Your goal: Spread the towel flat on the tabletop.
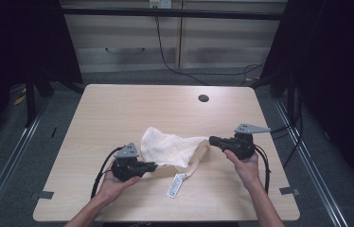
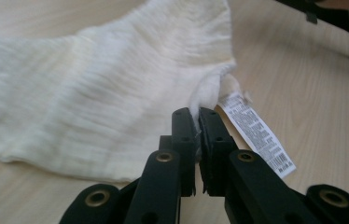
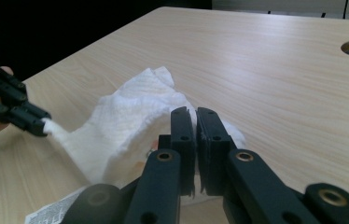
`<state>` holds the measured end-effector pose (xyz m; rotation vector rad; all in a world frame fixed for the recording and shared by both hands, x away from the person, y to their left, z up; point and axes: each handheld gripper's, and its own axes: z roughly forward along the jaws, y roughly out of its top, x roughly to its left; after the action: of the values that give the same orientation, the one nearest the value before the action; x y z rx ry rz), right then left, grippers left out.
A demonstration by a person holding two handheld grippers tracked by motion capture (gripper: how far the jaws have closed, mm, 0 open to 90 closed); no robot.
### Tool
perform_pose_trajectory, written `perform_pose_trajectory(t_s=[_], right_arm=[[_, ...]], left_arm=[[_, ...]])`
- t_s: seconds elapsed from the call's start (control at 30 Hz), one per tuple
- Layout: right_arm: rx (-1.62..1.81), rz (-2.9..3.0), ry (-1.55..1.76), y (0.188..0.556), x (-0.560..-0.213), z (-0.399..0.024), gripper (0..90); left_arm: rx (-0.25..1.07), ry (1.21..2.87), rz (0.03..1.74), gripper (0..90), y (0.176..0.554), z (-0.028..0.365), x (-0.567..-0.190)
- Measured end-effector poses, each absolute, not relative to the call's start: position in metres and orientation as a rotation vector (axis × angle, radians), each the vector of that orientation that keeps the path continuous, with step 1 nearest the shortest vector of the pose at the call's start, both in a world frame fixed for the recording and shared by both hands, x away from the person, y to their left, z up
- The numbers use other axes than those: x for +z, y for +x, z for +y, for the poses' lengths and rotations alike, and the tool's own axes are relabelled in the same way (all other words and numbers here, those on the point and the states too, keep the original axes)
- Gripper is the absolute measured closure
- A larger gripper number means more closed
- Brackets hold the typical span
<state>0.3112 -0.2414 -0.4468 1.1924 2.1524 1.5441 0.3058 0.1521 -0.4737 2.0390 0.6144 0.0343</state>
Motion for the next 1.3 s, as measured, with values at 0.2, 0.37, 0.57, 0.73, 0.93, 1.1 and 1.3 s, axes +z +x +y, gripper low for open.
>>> perform_pose_trajectory(t_s=[0.2,0.37,0.57,0.73,0.93,1.1,1.3], right_arm=[[1.538,2.154,1.150,0.308,-0.436,-0.237,86.5],[1.558,2.120,1.114,0.306,-0.419,-0.239,86.5],[1.574,2.081,1.066,0.306,-0.392,-0.240,86.5],[1.586,2.058,1.026,0.308,-0.370,-0.240,86.5],[1.578,2.056,0.989,0.315,-0.349,-0.232,86.5],[1.605,2.035,0.949,0.322,-0.330,-0.224,86.6],[1.621,2.006,0.902,0.318,-0.310,-0.223,86.6]], left_arm=[[0.074,1.969,0.645,85.9,0.313,0.171,-0.455],[0.104,1.903,0.632,86.1,0.317,0.179,-0.435],[0.142,1.860,0.608,86.0,0.323,0.185,-0.407],[0.185,1.807,0.615,86.1,0.326,0.198,-0.381],[0.257,1.791,0.602,86.4,0.329,0.205,-0.352],[0.287,1.743,0.592,86.5,0.332,0.209,-0.331],[0.317,1.735,0.571,86.5,0.327,0.211,-0.310]])
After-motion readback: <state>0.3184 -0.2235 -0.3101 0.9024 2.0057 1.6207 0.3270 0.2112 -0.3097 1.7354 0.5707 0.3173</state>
